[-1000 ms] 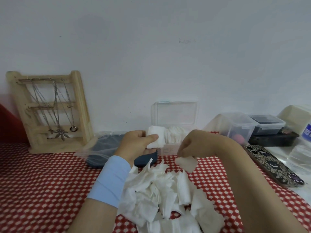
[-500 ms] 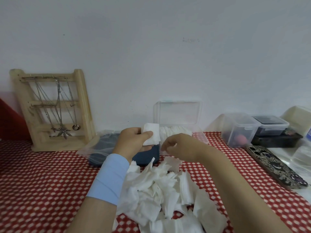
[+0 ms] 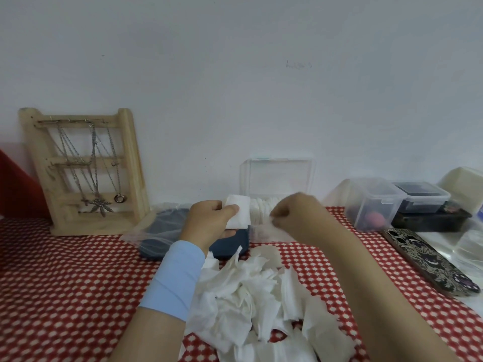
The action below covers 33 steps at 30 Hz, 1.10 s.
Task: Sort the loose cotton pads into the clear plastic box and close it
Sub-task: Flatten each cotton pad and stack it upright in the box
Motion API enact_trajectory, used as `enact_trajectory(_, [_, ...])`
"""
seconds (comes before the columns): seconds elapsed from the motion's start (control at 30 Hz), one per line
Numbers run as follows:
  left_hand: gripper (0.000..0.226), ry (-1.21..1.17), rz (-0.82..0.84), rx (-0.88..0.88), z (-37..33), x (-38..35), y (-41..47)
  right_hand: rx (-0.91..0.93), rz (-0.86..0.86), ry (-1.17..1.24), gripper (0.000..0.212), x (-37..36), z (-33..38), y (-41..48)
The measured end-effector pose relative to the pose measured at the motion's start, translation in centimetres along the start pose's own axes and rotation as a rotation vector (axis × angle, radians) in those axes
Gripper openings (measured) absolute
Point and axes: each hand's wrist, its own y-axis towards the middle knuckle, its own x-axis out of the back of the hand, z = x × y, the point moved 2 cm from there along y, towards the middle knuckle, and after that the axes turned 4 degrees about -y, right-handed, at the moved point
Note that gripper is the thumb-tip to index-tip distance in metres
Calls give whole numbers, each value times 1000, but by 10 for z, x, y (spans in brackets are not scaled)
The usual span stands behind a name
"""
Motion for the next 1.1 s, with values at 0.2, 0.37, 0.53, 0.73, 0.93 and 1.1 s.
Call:
enact_trajectory(0.2, [5, -75, 15, 13, -1, -3, -4, -61, -266, 832, 5, 34, 7, -16])
enact_trajectory(0.37, [19, -254, 177, 77, -3, -16, -13, -69, -104, 828, 4, 14, 26, -15])
enact_trajectory(0.53, [29, -353, 192, 109, -3, -17, -12, -114, -146, 735, 6, 9, 23, -12])
enact_trajectory(0.73, [40, -363, 226, 143, -3, -18, -12, -111, -140, 705, 6, 9, 22, -11])
enact_trajectory(0.93, [37, -199, 256, 54, -7, -17, -15, -103, -132, 713, 13, 5, 19, -8])
enact_trajectory(1.1, [22, -277, 279, 92, -8, -11, -13, -144, 25, 890, 19, 2, 13, -7])
